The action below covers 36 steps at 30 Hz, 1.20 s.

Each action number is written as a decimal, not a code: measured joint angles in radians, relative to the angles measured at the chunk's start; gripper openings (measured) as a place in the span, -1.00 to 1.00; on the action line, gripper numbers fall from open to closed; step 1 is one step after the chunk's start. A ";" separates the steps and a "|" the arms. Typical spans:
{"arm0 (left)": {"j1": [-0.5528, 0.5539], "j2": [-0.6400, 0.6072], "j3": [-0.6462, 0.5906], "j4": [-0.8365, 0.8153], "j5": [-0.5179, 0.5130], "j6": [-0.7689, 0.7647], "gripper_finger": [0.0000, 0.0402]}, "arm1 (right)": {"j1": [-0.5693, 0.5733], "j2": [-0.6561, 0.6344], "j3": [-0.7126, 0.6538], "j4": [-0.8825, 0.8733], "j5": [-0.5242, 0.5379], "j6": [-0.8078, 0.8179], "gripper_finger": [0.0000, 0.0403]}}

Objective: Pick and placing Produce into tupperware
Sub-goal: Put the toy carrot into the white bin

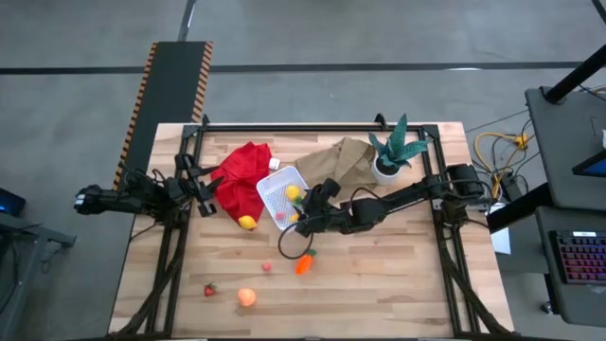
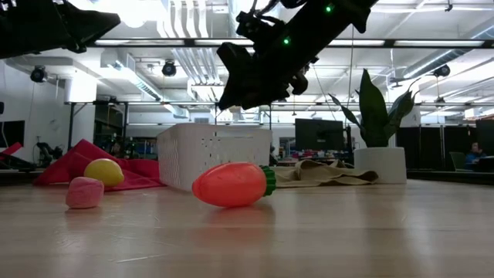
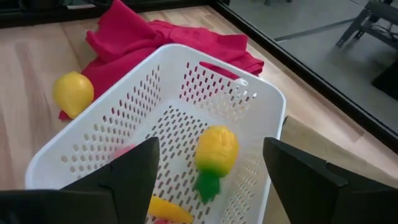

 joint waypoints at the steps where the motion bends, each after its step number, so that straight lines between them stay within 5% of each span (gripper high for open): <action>1: 0.000 0.000 0.000 0.000 0.000 0.001 -0.41 | 0.005 -0.008 0.000 -0.001 -0.002 -0.006 0.40; 15: 0.000 0.000 0.000 0.000 0.000 0.002 -0.41 | 0.156 -0.142 0.000 0.001 -0.063 -0.109 0.38; 26: 0.000 0.000 0.000 0.000 0.000 0.002 -0.41 | 0.189 -0.154 0.000 -0.029 -0.144 -0.104 0.77; 36: 0.000 0.000 0.000 -0.013 0.000 -0.003 -0.41 | 0.196 -0.160 0.000 -0.029 -0.185 -0.163 0.81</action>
